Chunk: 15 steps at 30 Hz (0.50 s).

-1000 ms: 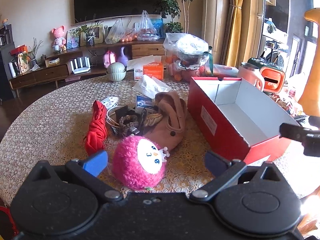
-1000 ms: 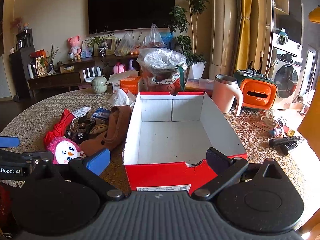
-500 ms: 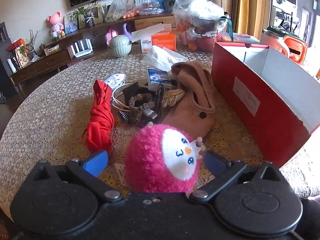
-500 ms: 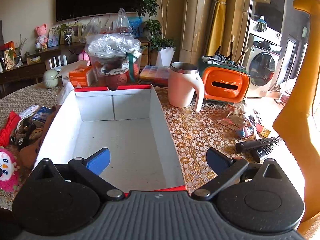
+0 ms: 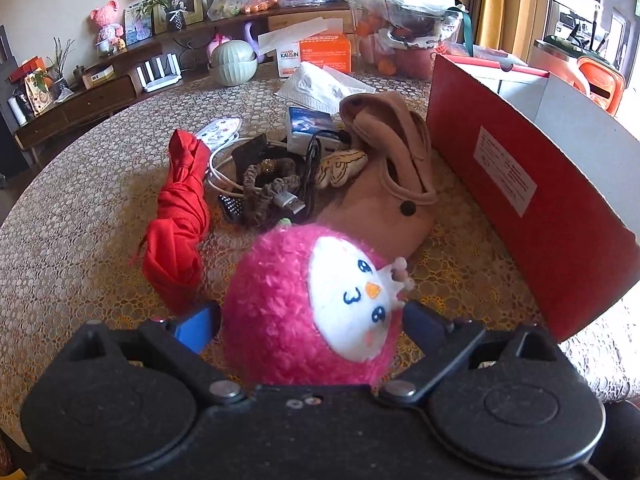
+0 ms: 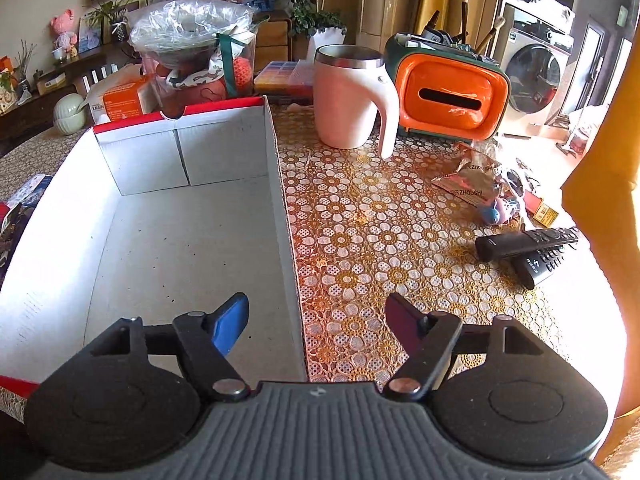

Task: Organize objects
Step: 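Reach the left gripper toward the pink fluffy plush toy, then close the left gripper on the pink plush toy and lift it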

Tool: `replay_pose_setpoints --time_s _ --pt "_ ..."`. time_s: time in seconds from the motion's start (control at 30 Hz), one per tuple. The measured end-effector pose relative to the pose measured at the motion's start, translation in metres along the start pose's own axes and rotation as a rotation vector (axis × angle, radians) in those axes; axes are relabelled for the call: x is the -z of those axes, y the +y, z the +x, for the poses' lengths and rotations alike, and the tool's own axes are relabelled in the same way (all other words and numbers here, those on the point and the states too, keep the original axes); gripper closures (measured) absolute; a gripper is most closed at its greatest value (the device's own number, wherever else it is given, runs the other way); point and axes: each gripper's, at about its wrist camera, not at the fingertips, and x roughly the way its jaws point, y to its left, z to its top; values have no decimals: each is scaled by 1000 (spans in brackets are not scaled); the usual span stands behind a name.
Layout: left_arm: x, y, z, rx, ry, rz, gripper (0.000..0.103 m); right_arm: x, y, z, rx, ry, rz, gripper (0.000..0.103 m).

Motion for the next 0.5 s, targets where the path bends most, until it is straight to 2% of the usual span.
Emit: replay_pose_setpoints --time_s 0.1,0.17,0.3,0.37,0.5 --pt "0 -2 1 -2 3 -1 15 0 -2 -2 -22 7 10 46" --pt "0 -3 -1 -9 -6 -6 19 0 -2 -3 -28 13 11 62" --pt "-2 -2 -2 -8 -12 -17 22 0 0 -2 -40 20 -2 72" --pt "-2 -2 -3 -9 -15 -20 24 1 1 -1 -43 25 1 83" --pt "-2 -1 -4 -7 -20 -29 27 5 1 0 -38 40 16 95"
